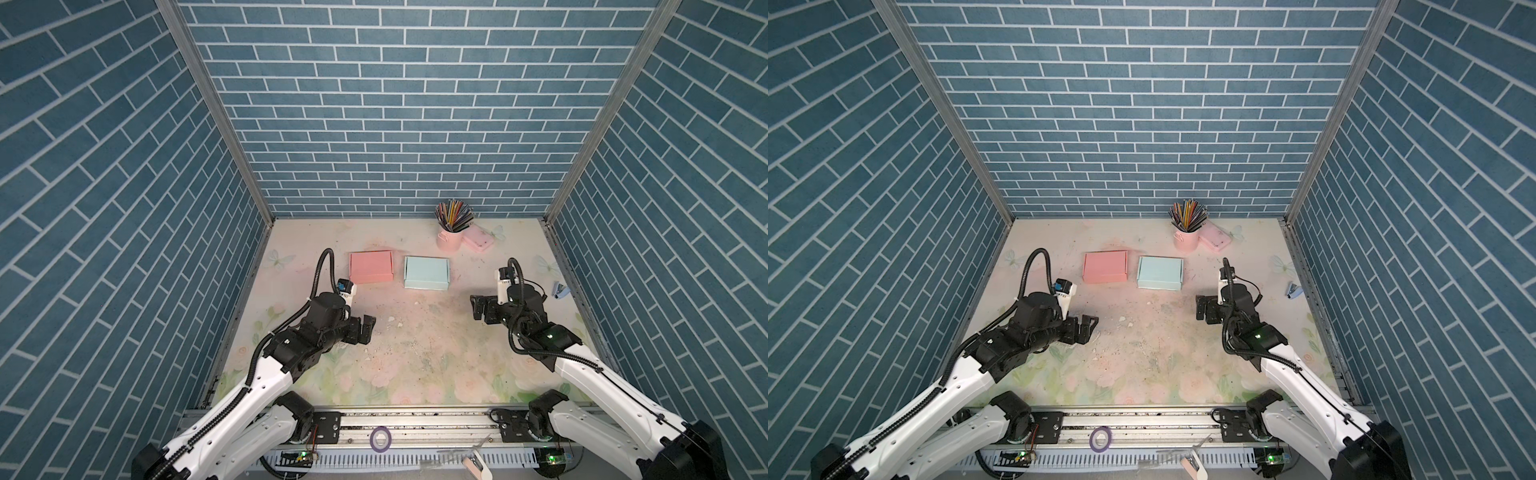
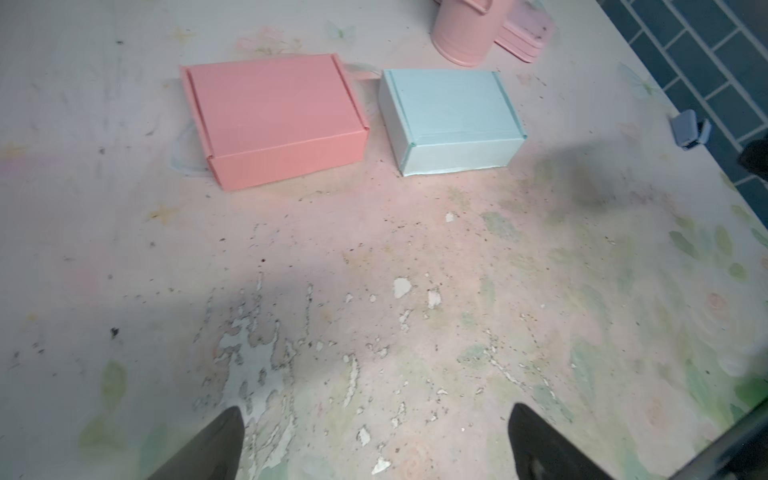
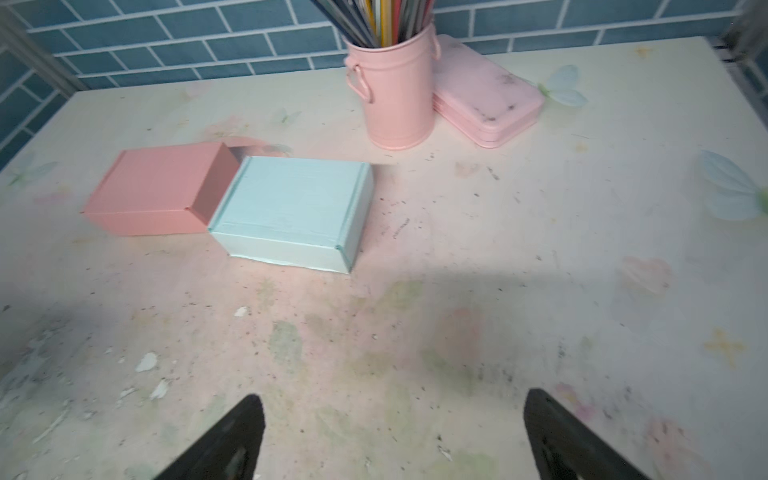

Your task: Fold the paper box

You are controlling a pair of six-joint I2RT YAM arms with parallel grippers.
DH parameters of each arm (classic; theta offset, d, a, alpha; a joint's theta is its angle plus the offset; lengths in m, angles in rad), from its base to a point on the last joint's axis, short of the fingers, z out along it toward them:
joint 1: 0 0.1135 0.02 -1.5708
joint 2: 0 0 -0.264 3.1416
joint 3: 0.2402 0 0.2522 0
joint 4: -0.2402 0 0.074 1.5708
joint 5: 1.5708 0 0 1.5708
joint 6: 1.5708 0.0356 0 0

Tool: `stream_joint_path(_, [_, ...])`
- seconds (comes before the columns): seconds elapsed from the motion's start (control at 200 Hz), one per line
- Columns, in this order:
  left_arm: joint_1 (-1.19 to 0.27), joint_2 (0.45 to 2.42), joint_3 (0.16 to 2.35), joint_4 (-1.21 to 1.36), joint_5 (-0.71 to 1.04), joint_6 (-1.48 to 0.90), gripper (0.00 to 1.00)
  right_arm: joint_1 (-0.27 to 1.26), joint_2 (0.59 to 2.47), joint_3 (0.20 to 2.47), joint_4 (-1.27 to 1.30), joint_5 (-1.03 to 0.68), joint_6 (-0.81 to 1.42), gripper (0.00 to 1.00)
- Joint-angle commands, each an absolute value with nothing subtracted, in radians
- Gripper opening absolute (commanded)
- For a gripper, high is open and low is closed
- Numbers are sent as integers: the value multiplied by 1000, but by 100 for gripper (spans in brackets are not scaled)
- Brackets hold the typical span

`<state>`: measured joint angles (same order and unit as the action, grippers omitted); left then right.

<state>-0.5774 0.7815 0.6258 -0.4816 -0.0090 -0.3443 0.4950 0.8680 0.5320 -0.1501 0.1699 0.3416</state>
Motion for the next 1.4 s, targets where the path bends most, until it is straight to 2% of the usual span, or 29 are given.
stream_joint_path(0.0, [-576,736,609,-525,-181,-388,99,477,751,470,-120,343,336,98])
stream_joint_path(0.095, [-575,731,614,-541,-291,-422,99,452,662,416,-81,428,313,98])
stream_joint_path(0.215, [-575,755,619,-532,-413,-419,99,420,625,369,-20,454,258,99])
stream_joint_path(0.385, [-575,765,581,-467,-597,-349,99,362,680,341,24,462,257,99])
stream_joint_path(0.625, [-556,773,486,-231,-727,-171,99,269,743,333,117,413,219,99])
stream_joint_path(0.975, [-396,877,421,33,-698,-40,99,103,878,310,307,281,140,99])
stream_joint_path(1.185, [-268,955,359,242,-567,-22,99,49,995,259,525,258,151,99])
stream_joint_path(1.395, [-223,1082,362,381,-503,8,99,24,1168,256,705,231,164,99])
